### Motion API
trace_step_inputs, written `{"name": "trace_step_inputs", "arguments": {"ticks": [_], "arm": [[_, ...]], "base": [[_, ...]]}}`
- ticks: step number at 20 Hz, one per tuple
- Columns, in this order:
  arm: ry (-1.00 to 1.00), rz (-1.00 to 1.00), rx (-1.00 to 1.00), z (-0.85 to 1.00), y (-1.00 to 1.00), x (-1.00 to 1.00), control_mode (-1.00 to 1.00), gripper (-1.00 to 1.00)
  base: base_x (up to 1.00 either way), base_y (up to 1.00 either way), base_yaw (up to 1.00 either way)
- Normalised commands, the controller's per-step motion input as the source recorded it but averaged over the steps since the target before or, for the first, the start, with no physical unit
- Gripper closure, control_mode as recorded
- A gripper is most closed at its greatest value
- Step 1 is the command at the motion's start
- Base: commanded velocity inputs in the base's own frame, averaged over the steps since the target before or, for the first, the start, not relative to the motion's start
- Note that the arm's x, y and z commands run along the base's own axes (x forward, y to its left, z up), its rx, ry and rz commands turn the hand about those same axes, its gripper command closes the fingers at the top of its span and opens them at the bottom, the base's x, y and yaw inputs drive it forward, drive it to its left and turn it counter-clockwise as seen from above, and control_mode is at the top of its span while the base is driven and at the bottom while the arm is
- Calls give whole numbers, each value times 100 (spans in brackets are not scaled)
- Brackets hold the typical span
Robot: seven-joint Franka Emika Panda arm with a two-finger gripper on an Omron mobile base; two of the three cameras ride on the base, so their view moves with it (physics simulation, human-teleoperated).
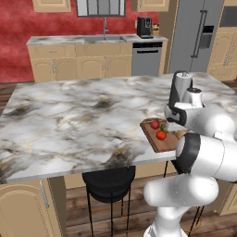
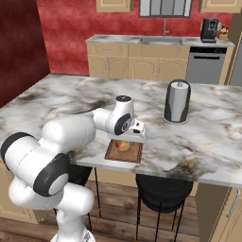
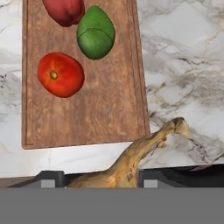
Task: Place the avocado, onion, tomato, and bell pepper on the cutting board.
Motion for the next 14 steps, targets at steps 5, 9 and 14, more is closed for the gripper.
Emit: {"name": "trace_step_inputs", "arguments": {"ticks": [5, 9, 14], "arm": [[-2, -2, 0, -11, 3, 8, -100, 100], [-4, -3, 0, -17, 0, 25, -100, 100], [-4, -4, 1, -12, 0, 30, -100, 100]], "base": [[0, 0, 0], [0, 0, 0], [0, 0, 0]]}}
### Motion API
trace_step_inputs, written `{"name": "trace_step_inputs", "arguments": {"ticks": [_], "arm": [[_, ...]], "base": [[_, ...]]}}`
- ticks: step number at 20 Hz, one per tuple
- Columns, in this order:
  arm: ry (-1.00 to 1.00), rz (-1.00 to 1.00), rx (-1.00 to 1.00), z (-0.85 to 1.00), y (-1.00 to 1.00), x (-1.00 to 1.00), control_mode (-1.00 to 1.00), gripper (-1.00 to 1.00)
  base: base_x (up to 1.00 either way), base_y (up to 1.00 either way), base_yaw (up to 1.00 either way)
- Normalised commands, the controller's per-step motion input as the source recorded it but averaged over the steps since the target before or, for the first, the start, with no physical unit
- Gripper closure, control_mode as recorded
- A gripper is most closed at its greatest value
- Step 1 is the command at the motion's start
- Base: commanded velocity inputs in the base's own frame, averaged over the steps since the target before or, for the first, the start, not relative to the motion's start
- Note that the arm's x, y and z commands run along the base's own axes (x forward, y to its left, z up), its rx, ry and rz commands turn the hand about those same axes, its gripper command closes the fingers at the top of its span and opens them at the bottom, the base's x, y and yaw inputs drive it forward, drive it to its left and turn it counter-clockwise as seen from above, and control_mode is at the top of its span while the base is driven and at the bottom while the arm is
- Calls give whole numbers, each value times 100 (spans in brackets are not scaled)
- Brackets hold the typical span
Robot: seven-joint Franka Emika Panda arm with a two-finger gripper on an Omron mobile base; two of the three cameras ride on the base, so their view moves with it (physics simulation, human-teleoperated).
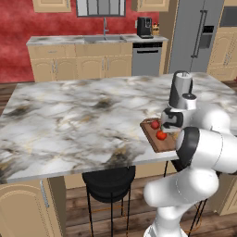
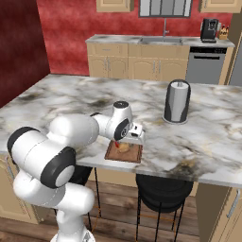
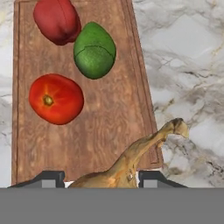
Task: Place the avocado, onion, tomato, and bell pepper on the cutting board.
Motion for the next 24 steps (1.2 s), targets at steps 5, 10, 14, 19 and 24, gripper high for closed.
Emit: {"name": "trace_step_inputs", "arguments": {"ticks": [5, 10, 14, 19, 24], "arm": [[-4, -3, 0, -8, 0, 25, -100, 100], [-4, -3, 0, -10, -2, 16, -100, 100], [-4, -2, 0, -16, -3, 8, -100, 100], [-4, -1, 0, -21, -7, 3, -100, 100], [-4, -1, 0, -20, -3, 7, -100, 100]], "base": [[0, 0, 0], [0, 0, 0], [0, 0, 0], [0, 0, 0], [0, 0, 0]]}}
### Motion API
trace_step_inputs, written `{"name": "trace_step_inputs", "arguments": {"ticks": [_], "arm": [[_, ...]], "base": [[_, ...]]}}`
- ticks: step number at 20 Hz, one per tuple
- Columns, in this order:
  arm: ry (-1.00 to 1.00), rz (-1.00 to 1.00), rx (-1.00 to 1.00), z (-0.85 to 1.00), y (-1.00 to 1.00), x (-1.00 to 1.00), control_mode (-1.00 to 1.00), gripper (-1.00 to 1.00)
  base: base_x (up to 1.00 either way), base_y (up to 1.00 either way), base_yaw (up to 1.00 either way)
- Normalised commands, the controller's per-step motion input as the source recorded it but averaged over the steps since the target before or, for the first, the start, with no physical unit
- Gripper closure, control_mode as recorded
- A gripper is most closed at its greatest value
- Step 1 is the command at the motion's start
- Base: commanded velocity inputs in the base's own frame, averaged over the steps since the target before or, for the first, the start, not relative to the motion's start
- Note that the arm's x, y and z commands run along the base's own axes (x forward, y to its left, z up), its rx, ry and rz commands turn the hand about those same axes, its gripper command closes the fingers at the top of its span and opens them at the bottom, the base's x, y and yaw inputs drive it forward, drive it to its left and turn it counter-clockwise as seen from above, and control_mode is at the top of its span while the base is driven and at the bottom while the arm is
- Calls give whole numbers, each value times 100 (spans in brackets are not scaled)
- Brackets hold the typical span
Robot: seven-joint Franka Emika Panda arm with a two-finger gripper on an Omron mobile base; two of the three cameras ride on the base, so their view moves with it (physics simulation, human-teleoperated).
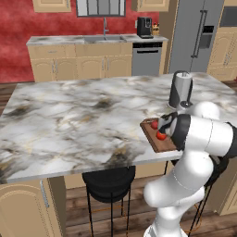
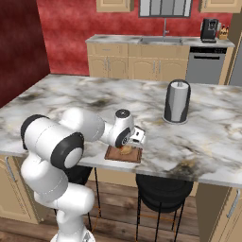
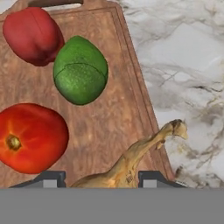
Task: Place the avocado, onion, tomato, and bell pepper on the cutting board.
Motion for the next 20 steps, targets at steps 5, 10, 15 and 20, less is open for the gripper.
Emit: {"name": "trace_step_inputs", "arguments": {"ticks": [5, 10, 15, 20], "arm": [[-4, 0, 0, -17, 0, 12, -100, 100], [-3, 0, 0, -16, 0, 16, -100, 100], [-2, 0, 0, -14, 0, 18, -100, 100], [-1, 0, 0, -14, 0, 5, -100, -100]], "base": [[0, 0, 0], [0, 0, 0], [0, 0, 0], [0, 0, 0]]}}
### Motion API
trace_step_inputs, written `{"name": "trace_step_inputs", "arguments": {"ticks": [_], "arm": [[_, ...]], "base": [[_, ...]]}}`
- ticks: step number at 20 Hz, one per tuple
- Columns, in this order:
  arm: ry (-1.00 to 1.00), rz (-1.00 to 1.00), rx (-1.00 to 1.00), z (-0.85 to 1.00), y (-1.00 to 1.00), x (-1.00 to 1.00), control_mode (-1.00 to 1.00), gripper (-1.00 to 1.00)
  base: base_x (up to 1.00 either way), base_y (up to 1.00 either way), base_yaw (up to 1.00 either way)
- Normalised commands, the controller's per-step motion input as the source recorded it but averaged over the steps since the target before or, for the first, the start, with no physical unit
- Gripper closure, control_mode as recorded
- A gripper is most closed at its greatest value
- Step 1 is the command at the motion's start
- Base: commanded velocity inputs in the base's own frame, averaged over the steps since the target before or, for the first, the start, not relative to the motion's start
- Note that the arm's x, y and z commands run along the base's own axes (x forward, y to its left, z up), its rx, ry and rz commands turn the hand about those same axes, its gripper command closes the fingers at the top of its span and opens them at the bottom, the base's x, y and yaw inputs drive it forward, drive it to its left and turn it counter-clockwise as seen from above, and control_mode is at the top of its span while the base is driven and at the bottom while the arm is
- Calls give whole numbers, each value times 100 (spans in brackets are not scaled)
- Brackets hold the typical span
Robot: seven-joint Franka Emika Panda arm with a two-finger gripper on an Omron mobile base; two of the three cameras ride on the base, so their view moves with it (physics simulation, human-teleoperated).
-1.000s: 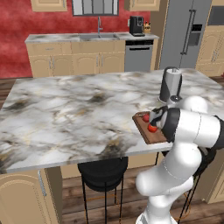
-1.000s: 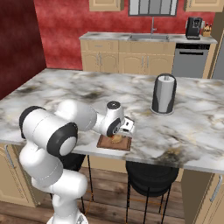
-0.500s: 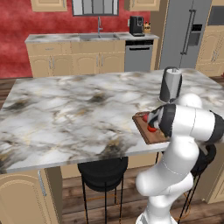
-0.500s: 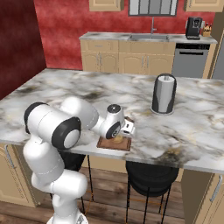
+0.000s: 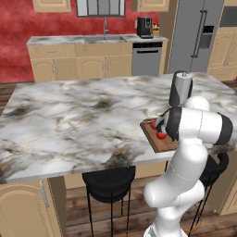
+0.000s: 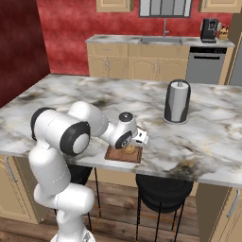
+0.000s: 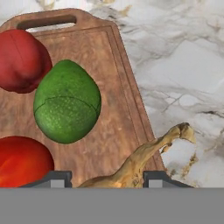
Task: Place the avocado, onion, tomato, and bell pepper on the cutting board.
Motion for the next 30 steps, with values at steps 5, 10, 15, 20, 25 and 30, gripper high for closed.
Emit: {"name": "trace_step_inputs", "arguments": {"ticks": [5, 10, 15, 20, 25, 30], "arm": [[0, 0, 0, -5, 0, 0, -100, -100], [0, -1, 0, 4, 0, -1, -100, -100], [-2, -1, 0, 18, 0, -4, -100, -100], [-1, -2, 0, 37, 0, -3, -100, -100], [0, -3, 0, 46, -2, 0, -100, -100], [-2, -2, 1, 50, -11, -1, -100, -100]], "base": [[0, 0, 0], [0, 0, 0], [0, 0, 0], [0, 0, 0], [0, 0, 0], [0, 0, 0]]}}
